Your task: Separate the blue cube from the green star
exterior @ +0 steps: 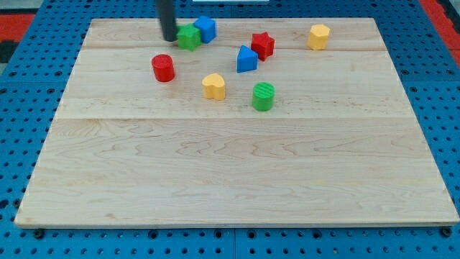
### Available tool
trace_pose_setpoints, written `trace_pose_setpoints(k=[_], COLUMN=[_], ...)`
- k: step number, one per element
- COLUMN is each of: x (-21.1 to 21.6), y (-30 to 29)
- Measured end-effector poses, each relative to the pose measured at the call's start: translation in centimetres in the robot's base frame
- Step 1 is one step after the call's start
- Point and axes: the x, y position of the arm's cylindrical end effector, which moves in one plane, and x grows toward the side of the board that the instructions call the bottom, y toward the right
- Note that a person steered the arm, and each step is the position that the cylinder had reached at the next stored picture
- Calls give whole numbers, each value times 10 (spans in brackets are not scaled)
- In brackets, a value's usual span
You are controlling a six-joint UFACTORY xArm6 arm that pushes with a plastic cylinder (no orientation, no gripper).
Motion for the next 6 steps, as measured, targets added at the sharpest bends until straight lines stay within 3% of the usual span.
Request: trace_pose_setpoints(k=[1, 3, 6], x=[-3, -45, -43], y=[23, -3, 109])
